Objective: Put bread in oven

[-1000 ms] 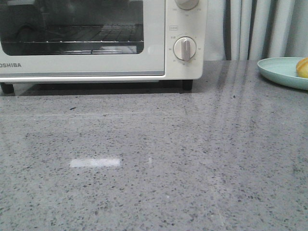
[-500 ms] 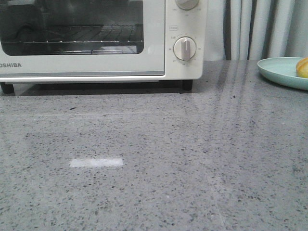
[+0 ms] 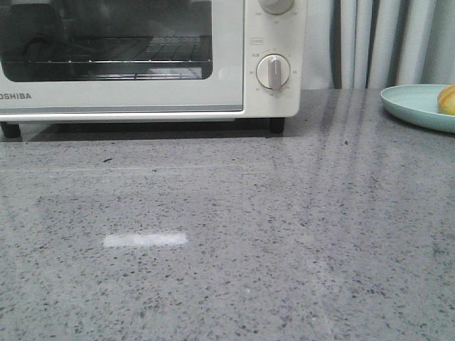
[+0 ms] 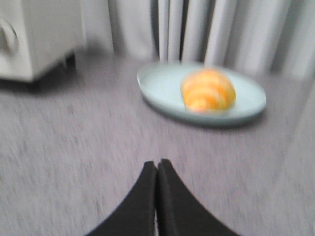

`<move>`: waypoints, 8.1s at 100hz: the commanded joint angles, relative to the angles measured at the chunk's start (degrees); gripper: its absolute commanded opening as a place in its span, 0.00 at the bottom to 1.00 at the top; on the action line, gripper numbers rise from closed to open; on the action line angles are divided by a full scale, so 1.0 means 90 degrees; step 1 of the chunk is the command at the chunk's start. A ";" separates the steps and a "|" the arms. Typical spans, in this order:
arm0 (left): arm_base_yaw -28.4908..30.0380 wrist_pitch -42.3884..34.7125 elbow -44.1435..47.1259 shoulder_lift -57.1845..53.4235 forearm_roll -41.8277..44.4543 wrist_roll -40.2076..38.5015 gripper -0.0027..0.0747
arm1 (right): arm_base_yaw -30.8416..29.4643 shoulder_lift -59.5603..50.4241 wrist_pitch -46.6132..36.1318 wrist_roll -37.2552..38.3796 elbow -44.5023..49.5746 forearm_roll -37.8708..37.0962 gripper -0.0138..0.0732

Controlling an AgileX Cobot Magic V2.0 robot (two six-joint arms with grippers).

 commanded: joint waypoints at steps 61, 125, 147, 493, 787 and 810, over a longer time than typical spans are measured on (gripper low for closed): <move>0.0010 -0.2832 -0.0277 -0.0181 -0.3112 -0.0355 0.01 | -0.0037 -0.0139 -0.2239 0.0141 -0.0212 0.3038 0.08; -0.1002 -0.0841 -0.4856 0.4149 -0.1412 0.0628 0.01 | -0.0037 0.1515 0.0158 0.0141 -0.2389 0.1752 0.08; -0.2127 -0.1184 -0.5663 0.5408 -0.0990 0.0628 0.01 | -0.0037 0.1547 0.0376 0.0141 -0.2389 0.1752 0.08; -0.2962 0.1645 -0.3839 0.2933 -0.1269 0.0617 0.01 | -0.1183 0.8882 0.2637 0.0341 -0.7386 0.0854 0.55; -0.2962 0.1235 -0.3790 0.2933 -0.1345 0.0617 0.01 | 0.4195 1.1580 0.1499 0.0316 -1.0230 -0.0172 0.70; -0.2962 0.1235 -0.3790 0.2933 -0.1266 0.0617 0.01 | 0.4412 1.1324 0.1921 0.0316 -1.0230 0.0003 0.71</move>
